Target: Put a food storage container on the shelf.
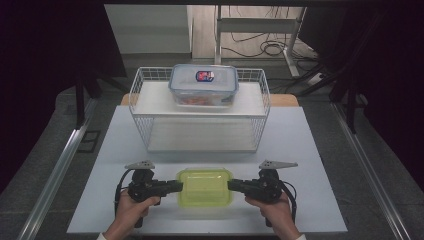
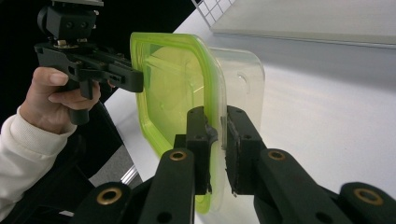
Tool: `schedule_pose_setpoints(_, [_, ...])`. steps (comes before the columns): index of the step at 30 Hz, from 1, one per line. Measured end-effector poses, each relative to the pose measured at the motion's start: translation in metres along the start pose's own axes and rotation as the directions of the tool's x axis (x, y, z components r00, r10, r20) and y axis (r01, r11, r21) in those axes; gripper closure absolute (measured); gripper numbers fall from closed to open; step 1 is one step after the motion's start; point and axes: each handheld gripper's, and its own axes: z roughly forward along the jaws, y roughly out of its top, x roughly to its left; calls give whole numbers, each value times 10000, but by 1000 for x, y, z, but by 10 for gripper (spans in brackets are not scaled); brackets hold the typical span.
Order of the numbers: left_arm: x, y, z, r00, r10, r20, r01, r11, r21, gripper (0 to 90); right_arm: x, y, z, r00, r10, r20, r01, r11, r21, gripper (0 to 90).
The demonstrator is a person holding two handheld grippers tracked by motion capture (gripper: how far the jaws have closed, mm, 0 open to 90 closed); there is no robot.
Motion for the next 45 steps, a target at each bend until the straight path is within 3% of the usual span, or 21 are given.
schedule_pose_setpoints(13, [-3,4,-3,9999,126,-19,-126,9999,-38,781,2,3,-2,9998,-182,-16,182,9997,-132,805])
schedule_pose_setpoints(22, [-8,17,-7,9989,465,-29,-465,9988,-150,781,4,9,-7,9996,-289,33,290,9992,-292,805])
schedule_pose_setpoints(32, [-15,52,-23,9971,762,17,-759,9953,-601,781,12,40,-14,9975,-694,101,699,9958,-583,805])
schedule_pose_setpoints(45, [-30,97,-46,9907,1356,-149,-1364,9845,-1103,781,29,86,-28,9926,-1200,206,1215,9866,-1087,805])
